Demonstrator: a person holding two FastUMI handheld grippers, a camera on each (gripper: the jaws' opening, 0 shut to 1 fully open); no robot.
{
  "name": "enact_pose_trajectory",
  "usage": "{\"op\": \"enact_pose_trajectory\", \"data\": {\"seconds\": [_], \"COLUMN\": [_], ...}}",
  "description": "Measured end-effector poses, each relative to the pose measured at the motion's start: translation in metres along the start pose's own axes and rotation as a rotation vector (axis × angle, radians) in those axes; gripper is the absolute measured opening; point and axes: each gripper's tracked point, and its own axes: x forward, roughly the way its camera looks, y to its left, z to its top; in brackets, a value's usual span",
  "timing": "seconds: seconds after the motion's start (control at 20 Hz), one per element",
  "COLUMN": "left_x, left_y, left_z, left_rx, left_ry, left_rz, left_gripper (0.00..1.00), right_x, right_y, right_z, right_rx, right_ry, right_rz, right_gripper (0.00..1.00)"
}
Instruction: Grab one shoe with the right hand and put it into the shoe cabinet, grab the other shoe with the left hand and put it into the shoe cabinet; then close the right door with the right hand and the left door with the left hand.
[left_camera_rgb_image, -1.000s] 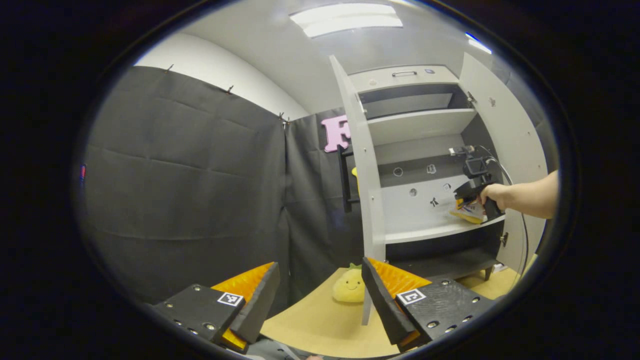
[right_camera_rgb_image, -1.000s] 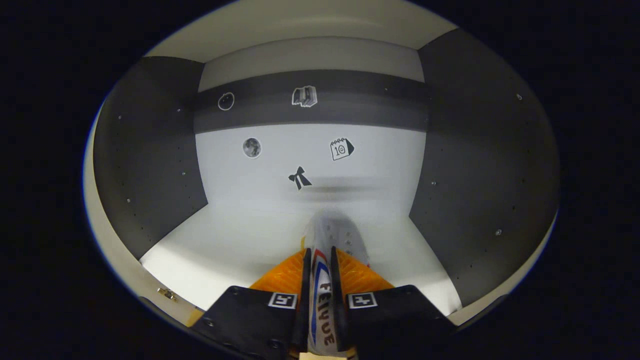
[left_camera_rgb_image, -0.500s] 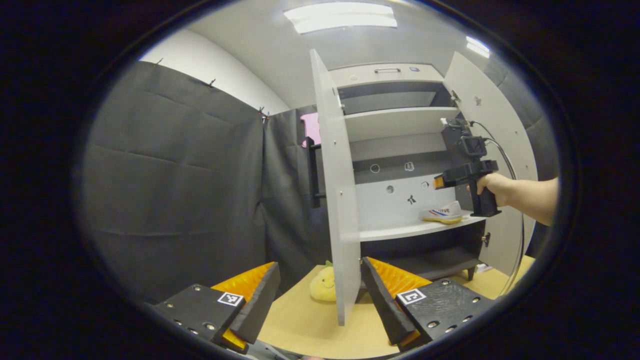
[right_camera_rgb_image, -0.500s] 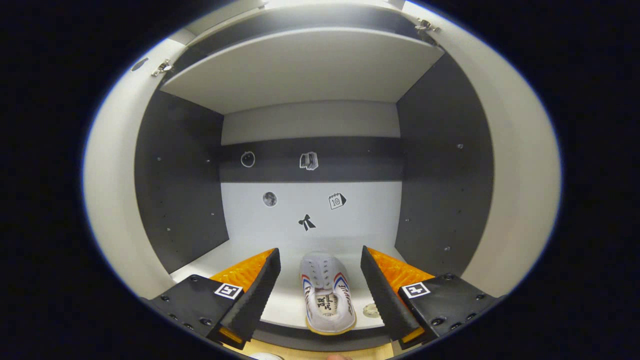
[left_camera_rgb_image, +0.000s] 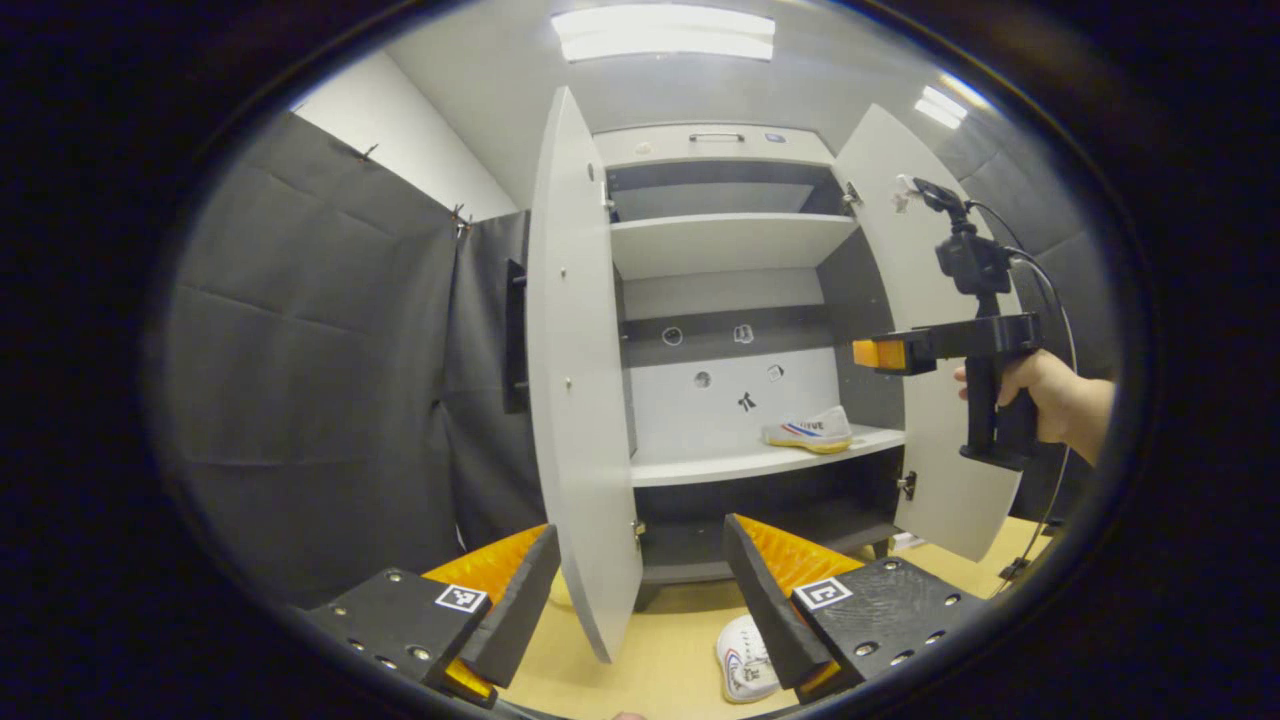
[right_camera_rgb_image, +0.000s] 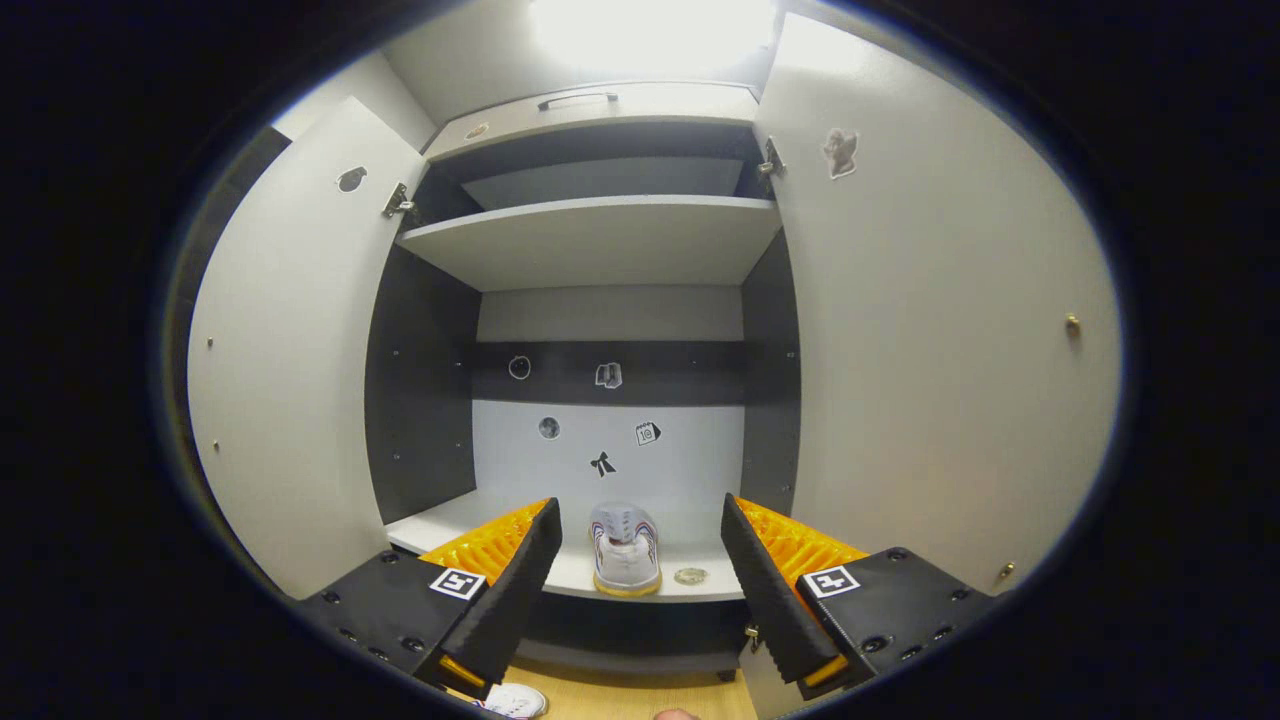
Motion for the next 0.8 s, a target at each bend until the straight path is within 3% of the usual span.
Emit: {"op": "enact_pose_trajectory", "data": {"seconds": [0.3,0.8], "left_x": [0.031,0.066], "left_y": [-0.025,-0.068], "left_z": [-0.040,-0.159], "left_rx": [-0.024,-0.030], "left_ry": [0.084,0.313], "left_rz": [-0.099,-0.234], "left_gripper": [0.96,0.95], "right_x": [-0.061,-0.134], "right_y": [-0.020,-0.051], "right_z": [-0.002,-0.010], "right_rx": [-0.016,-0.047], "right_ry": [-0.006,0.010], "right_rz": [-0.039,-0.132], "right_gripper": [0.99,1.00]}}
